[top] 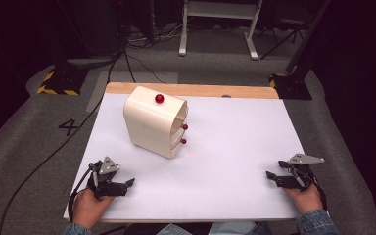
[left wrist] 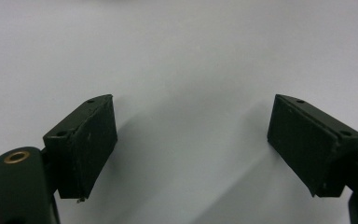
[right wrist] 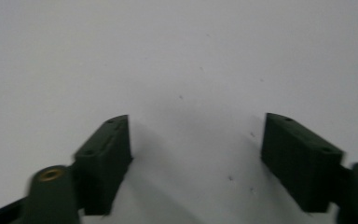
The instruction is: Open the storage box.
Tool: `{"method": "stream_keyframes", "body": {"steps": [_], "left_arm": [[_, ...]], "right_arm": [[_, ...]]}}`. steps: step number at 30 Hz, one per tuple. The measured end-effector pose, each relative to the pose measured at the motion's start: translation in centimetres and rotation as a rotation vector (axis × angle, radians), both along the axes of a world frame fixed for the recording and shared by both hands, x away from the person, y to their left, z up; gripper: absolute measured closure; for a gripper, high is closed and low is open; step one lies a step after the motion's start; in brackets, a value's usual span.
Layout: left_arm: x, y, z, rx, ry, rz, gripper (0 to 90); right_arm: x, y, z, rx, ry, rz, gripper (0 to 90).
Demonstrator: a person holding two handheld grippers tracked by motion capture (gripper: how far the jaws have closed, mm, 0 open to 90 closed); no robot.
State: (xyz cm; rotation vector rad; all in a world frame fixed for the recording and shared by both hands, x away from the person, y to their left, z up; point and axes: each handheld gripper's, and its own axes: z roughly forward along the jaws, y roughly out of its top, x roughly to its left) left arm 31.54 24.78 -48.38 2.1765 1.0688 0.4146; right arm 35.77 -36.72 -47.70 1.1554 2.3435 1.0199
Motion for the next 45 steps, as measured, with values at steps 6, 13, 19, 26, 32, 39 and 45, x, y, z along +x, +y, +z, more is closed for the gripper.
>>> {"method": "stream_keyframes", "body": {"steps": [6, 13, 19, 26, 32, 39, 45], "left_arm": [[0.0, 0.0, 0.0, -0.002, 0.0, 0.001, 15.7], [0.0, 0.0, 0.0, -0.002, -0.001, 0.003, 15.7], [-0.1, 0.0, 0.0, 0.003, -0.007, 0.001, 15.8], [-0.1, 0.0, 0.0, 0.009, -0.015, 0.001, 16.0], [-0.1, 0.0, 0.0, 0.004, -0.012, 0.0, 16.0], [-0.1, 0.0, 0.0, 0.006, -0.014, 0.002, 16.0], [-0.1, 0.0, 0.0, 0.007, -0.013, 0.003, 16.0]], "right_arm": [[-0.8, 1.4, 1.6, 0.012, -0.038, 0.049, 40.1], [-1.4, 4.2, 4.0, 0.081, -0.071, 0.102, 40.1], [-1.6, 6.9, 5.7, 0.093, -0.082, 0.153, 40.5], [-0.8, 9.2, 7.9, 0.137, -0.111, 0.203, 41.6], [0.5, 11.9, 9.2, 0.136, -0.133, 0.259, 42.2], [2.1, 14.4, 9.6, 0.145, -0.157, 0.302, 43.9], [3.7, 15.9, 9.6, 0.188, -0.144, 0.329, 45.3]]}}
